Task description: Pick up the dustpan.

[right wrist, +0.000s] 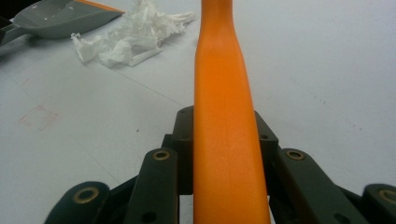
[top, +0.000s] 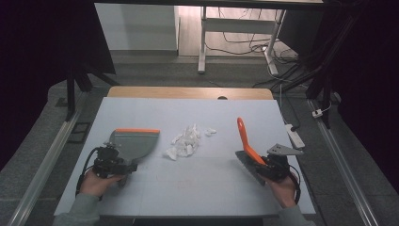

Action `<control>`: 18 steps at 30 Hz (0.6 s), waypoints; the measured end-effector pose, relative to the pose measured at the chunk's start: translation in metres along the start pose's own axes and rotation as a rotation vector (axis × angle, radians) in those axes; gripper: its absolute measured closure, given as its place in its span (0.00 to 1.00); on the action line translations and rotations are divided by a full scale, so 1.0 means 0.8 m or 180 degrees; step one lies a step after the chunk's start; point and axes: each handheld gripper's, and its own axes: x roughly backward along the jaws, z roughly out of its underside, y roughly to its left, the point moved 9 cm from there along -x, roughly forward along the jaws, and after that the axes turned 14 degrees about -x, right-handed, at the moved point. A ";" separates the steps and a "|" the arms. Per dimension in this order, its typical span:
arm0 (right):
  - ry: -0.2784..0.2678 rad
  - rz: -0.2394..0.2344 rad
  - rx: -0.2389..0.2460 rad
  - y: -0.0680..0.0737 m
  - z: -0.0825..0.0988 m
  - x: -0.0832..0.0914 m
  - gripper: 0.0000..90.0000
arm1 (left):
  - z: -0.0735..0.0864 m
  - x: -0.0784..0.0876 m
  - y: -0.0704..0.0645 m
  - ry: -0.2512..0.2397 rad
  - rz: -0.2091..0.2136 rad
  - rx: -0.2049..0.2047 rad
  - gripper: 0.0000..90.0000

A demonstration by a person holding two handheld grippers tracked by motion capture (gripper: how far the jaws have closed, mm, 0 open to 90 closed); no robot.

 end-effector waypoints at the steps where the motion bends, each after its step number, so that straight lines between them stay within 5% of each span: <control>1: 0.0000 0.0002 0.0001 0.000 0.000 0.000 0.78 | 0.001 -0.003 0.001 -0.0003 0.0020 0.0016 0.22; 18: -0.0020 0.0041 0.0029 -0.002 -0.001 0.001 0.78 | 0.001 -0.023 0.000 0.0038 -0.0105 0.0105 0.33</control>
